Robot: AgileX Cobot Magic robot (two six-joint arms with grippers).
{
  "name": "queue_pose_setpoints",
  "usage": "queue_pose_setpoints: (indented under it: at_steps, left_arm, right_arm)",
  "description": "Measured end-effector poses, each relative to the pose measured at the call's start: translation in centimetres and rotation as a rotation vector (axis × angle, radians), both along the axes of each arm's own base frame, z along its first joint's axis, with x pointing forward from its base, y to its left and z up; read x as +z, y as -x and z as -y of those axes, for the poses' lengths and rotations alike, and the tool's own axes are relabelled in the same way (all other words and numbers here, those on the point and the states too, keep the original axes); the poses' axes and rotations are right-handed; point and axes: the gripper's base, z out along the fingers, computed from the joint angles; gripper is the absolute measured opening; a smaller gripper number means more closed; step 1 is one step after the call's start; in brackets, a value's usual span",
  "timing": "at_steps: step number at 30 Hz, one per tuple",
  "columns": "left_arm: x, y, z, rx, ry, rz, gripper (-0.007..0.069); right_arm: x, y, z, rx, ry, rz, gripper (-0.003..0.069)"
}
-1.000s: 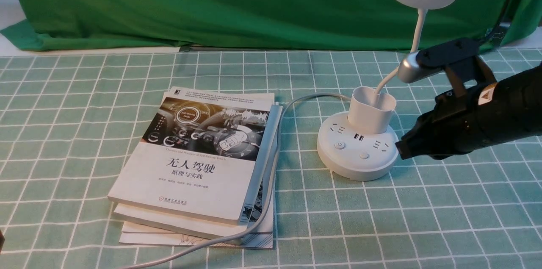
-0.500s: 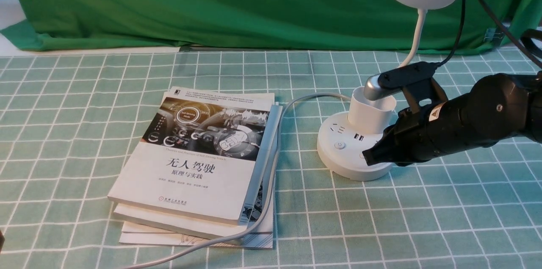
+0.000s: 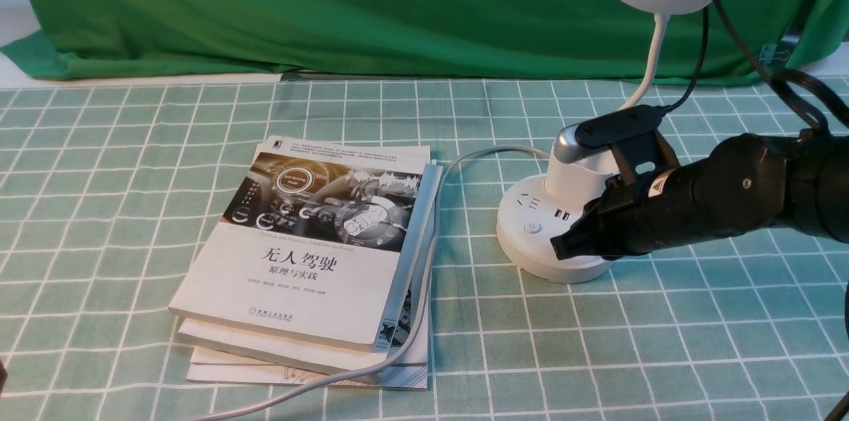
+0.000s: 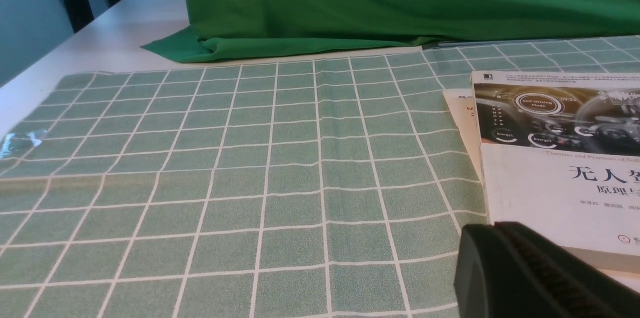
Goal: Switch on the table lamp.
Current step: 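Press the button on the base of the white desk lamp with the right gripper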
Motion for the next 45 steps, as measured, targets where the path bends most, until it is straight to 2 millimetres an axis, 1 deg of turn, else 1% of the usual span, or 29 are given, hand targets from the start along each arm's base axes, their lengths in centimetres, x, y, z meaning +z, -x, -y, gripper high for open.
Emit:
queue_pose_setpoints:
  at_steps: [14, 32, 45]
  left_arm:
    - [0.0, 0.0, 0.0, 0.0, 0.0, 0.0, 0.0021]
    - [0.0, 0.0, 0.0, 0.0, 0.0, 0.0, 0.0021]
    - [0.0, 0.0, 0.0, 0.0, 0.0, 0.0, 0.0021]
  right_arm:
    - [-1.3, -0.4, -0.2, -0.004, 0.01, -0.002, 0.0027]
    - [-1.8, -1.2, -0.4, -0.021, 0.002, 0.032, 0.0027]
    - [-1.8, -1.1, -0.4, -0.014, 0.007, 0.028, 0.0029]
